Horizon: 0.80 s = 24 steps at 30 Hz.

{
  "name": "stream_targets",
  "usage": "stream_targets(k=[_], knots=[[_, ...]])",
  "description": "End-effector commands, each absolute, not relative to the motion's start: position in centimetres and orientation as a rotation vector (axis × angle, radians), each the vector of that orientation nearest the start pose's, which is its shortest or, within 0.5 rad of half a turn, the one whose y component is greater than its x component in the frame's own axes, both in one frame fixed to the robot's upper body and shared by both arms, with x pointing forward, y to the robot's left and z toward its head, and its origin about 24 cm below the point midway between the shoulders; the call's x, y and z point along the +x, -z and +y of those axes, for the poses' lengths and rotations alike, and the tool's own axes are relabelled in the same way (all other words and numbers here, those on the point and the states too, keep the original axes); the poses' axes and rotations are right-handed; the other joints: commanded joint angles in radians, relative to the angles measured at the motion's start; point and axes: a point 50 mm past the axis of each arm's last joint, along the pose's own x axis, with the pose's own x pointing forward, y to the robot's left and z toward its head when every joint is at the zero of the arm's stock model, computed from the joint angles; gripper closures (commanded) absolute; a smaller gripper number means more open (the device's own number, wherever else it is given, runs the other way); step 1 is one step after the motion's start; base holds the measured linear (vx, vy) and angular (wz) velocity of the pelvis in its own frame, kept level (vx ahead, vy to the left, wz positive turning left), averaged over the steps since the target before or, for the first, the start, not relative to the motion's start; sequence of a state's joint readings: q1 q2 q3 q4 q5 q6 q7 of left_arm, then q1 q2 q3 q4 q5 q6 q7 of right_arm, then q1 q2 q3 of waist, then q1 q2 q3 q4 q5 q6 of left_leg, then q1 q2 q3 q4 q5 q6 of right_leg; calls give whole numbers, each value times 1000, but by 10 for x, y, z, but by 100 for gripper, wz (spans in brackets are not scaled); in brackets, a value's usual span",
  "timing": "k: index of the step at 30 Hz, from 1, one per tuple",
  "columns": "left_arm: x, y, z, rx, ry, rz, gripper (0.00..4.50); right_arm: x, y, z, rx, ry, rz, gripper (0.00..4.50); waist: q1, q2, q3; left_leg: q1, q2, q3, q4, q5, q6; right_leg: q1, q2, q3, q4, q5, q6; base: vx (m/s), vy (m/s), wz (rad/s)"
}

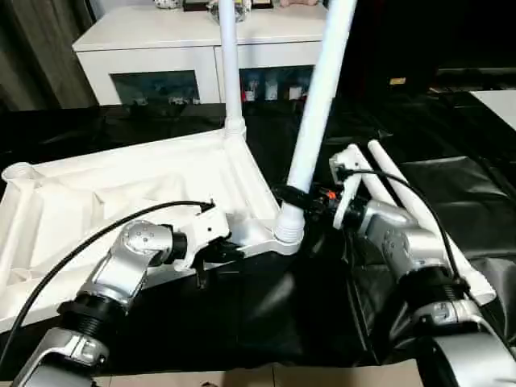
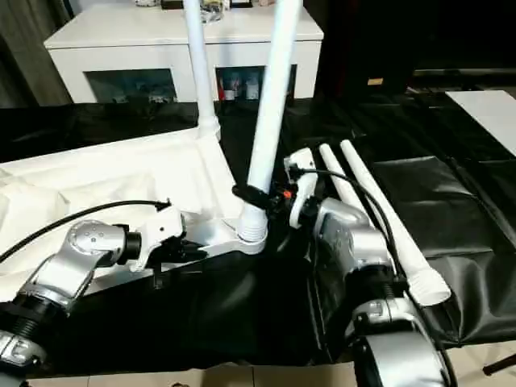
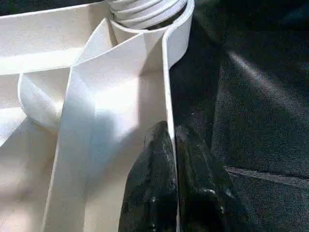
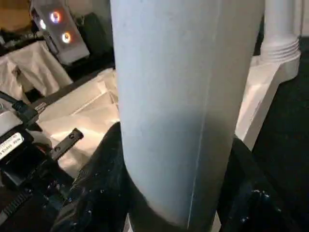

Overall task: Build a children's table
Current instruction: Insert table leg to table base

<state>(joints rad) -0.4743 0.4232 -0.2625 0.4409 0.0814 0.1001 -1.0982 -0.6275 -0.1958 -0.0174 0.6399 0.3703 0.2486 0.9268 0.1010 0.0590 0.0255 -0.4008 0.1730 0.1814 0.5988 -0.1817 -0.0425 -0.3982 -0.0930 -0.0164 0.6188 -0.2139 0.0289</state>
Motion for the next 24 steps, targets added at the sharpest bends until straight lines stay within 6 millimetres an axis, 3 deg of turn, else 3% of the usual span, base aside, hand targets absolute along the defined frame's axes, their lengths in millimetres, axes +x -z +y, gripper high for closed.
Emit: stream_targets(k=[1,2,4,5,6,7,8,9,10,13,21,22,24], knots=[[299,-34,151,512,1210,471,450,338,-64,-126,303,-941,196,267,-3,6,-61,33,47,-12,-71,-173,40,36,-39,10,-49,88,-290,0,0,0],[300,-35,151,509,1202,467,450,338,-62,-127,311,-927,185,267,-2,16,-62,33,46,-14,-71,-183,35,36,-39,9,-48,80,-290,0,0,0],[300,-35,151,508,1197,465,450,336,-60,-128,320,-921,178,267,-4,10,-60,34,47,-13,-75,-213,25,36,-40,10,-53,50,-287,0,0,0],[301,-35,152,510,1193,464,450,333,-58,-128,326,-914,166,267,-3,29,-59,36,47,-16,-78,-245,8,34,-40,10,-54,23,-281,0,0,0],[301,-35,153,511,1188,463,450,331,-56,-128,338,-906,157,267,-5,23,-57,37,48,-15,-81,-261,4,33,-38,9,-59,13,-279,0,0,0],[302,-35,154,511,1182,463,450,330,-54,-129,343,-896,151,267,-7,30,-57,38,48,-17,-84,-280,-7,34,-38,9,-60,10,-274,0,0,0],[302,-35,154,512,1181,463,450,329,-53,-129,340,-893,150,267,-8,27,-58,37,48,-17,-83,-281,-8,35,-39,9,-58,17,-276,0,0,0],[303,-35,155,517,1178,464,450,326,-51,-128,326,-895,146,267,-8,36,-59,35,46,-19,-82,-271,-7,38,-40,8,-56,33,-274,0,0,0],[303,-35,155,518,1177,465,450,325,-51,-127,323,-895,145,267,-9,31,-58,33,45,-18,-82,-263,-2,38,-39,9,-58,40,-272,0,0,0],[304,-35,156,529,1169,464,450,318,-49,-125,249,-912,135,267,-11,43,-59,30,43,-18,-79,-246,18,39,-43,9,-60,25,-266,0,0,0],[306,-35,156,537,1169,463,450,306,-51,-116,109,-998,145,268,-15,48,-57,32,46,-20,-86,-279,7,32,-42,11,-69,-57,-240,0,0,0],[306,-34,156,539,1169,462,450,305,-51,-114,81,-1021,159,268,-13,36,-57,31,47,-21,-86,-272,10,35,-43,12,-67,-64,-240,0,0,0],[305,-33,156,541,1170,463,450,306,-52,-111,42,-1056,185,268,-15,39,-55,31,46,-20,-88,-279,7,33,-42,12,-71,-88,-232,0,0,0]])
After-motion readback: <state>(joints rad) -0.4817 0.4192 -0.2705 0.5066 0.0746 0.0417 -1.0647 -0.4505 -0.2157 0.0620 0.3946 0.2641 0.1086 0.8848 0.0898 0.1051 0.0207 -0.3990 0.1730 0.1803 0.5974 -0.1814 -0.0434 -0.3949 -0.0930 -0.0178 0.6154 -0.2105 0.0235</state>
